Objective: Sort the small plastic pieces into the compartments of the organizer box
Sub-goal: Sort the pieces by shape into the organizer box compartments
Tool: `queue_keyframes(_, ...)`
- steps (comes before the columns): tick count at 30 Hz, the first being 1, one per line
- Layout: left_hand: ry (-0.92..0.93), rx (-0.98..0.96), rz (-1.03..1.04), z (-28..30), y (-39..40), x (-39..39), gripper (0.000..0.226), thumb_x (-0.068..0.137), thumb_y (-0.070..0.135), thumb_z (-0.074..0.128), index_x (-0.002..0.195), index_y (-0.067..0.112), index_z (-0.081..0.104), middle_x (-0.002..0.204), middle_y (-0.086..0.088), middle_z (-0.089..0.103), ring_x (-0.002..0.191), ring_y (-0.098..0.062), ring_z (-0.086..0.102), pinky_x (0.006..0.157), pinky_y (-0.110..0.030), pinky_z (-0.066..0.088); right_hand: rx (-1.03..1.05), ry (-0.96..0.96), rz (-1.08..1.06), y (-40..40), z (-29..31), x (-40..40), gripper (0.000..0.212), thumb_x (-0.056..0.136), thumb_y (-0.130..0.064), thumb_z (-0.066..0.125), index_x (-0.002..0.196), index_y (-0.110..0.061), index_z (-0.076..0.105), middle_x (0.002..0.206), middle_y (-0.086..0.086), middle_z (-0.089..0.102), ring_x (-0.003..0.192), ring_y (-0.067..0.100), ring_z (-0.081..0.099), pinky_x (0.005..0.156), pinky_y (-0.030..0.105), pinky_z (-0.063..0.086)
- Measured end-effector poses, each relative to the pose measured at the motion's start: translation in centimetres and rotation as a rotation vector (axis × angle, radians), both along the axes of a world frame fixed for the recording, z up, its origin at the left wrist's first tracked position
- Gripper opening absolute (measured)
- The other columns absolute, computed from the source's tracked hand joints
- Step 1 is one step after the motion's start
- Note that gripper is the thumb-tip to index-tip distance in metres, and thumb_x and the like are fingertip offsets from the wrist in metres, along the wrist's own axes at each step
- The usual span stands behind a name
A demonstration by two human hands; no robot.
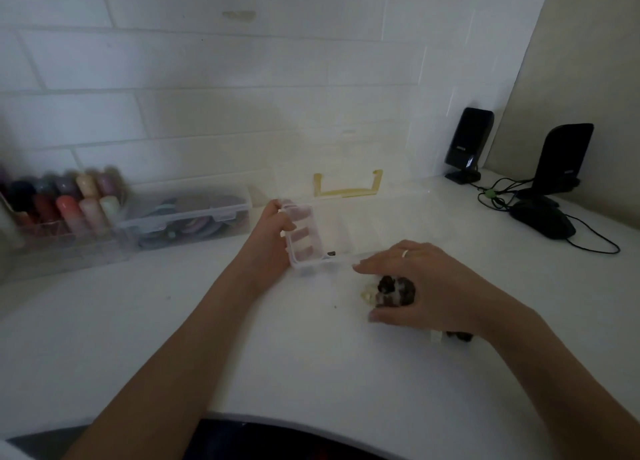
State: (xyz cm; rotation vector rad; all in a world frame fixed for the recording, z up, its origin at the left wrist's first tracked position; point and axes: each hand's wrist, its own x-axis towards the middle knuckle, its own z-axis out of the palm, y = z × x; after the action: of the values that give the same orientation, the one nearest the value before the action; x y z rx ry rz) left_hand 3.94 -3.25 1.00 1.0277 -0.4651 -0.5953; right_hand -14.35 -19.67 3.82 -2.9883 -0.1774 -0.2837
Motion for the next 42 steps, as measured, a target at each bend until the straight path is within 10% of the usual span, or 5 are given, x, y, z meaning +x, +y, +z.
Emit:
queue_keyframes(11, 0.059, 0.02, 0.142, 0.1, -0.8, -0.2, 0.019, 0.084, 0.004, 0.042, 0.085, 0.021, 0.051, 0.1, -0.006, 0.059, 0.084, -0.03, 0.059, 0.077, -0.045, 0.053, 0.162, -0.064, -0.085, -0.2, -0.3, -0.5, 0.023, 0.077, -0.034, 0.073, 0.099, -0.029, 0.068, 0.097, -0.015, 0.065, 0.093, 0.002, 0.054, 0.084, 0.022, 0.045)
queue_keyframes(20, 0.009, -0.018, 0.227, 0.3, -1.5, -1.8, 0.028, 0.055, 0.012, 0.044, 0.078, 0.02, 0.058, 0.088, -0.006, 0.062, 0.087, -0.029, 0.059, 0.086, -0.053, 0.048, 0.596, -0.392, -0.103, 0.7, -0.3, -0.1, 0.024, 0.077, -0.008, 0.073, 0.093, -0.023, 0.063, 0.086, -0.019, 0.066, 0.069, 0.006, 0.059, 0.06, 0.013, 0.048)
queue_keyframes(32, -0.134, -0.001, 0.288, 0.9, -1.5, -3.1, 0.032, 0.053, 0.006, 0.038, 0.078, 0.014, 0.056, 0.085, -0.009, 0.061, 0.092, -0.032, 0.057, 0.089, -0.059, 0.047, 0.317, -0.538, -0.065, 2.1, -1.3, 0.9, 0.02, 0.078, 0.001, 0.064, 0.082, -0.019, 0.058, 0.071, -0.015, 0.051, 0.071, 0.002, 0.047, 0.065, 0.012, 0.04)
queue_keyframes(42, -0.148, -0.029, 0.264, 0.8, -1.5, -2.8, 0.032, 0.053, 0.004, 0.037, 0.076, 0.014, 0.056, 0.085, -0.01, 0.058, 0.092, -0.033, 0.055, 0.079, -0.048, 0.053, 0.252, -0.519, -0.243, 0.2, -1.6, 0.9, 0.017, 0.089, -0.015, 0.057, 0.099, -0.027, 0.064, 0.096, -0.011, 0.063, 0.086, 0.003, 0.048, 0.075, 0.01, 0.033)
